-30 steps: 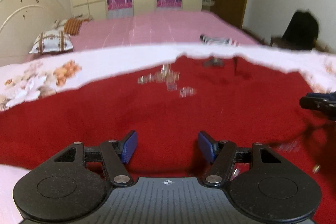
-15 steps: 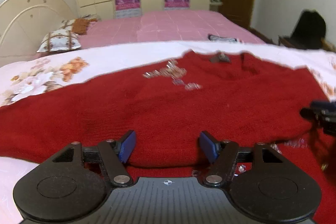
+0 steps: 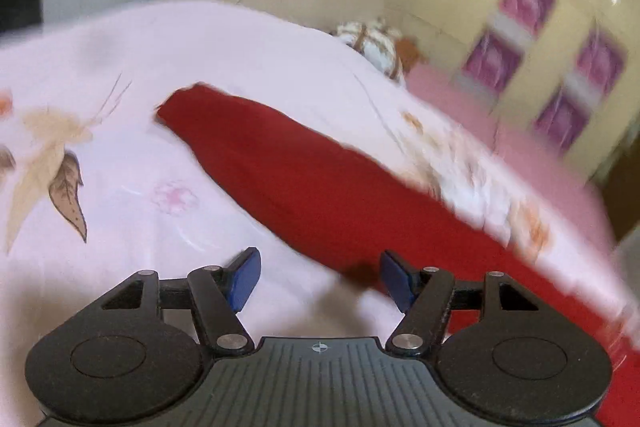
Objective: Fold small clothes
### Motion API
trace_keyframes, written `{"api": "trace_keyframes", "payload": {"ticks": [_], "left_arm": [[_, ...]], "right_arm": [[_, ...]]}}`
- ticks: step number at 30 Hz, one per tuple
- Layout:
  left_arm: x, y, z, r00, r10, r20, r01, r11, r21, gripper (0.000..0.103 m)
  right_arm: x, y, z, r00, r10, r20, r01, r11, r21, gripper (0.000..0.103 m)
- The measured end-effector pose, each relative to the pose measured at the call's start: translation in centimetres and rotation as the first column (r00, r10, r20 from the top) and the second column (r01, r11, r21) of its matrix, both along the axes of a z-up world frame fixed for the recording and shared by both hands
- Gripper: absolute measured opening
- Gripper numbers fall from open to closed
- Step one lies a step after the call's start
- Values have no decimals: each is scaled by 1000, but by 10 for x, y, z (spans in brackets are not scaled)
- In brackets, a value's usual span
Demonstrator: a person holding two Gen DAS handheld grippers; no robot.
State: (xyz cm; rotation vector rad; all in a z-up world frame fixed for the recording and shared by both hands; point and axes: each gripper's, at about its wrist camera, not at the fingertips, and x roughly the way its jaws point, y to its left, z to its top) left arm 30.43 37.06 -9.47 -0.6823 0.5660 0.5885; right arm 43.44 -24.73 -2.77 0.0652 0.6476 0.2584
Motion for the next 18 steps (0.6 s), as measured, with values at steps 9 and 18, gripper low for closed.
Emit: {"api": "trace_keyframes", "payload": {"ticks": [9, 18], "left_arm": [[5, 70, -24, 974, 93, 205, -48, 975, -218, 67], [38, 57, -5, 990, -48, 132, 52, 998, -25, 4]], "right_arm": [[3, 19, 10, 999, 33, 17, -33, 999, 3, 45], [9, 8, 4, 1000, -4, -5, 4, 1000, 26, 45]]}}
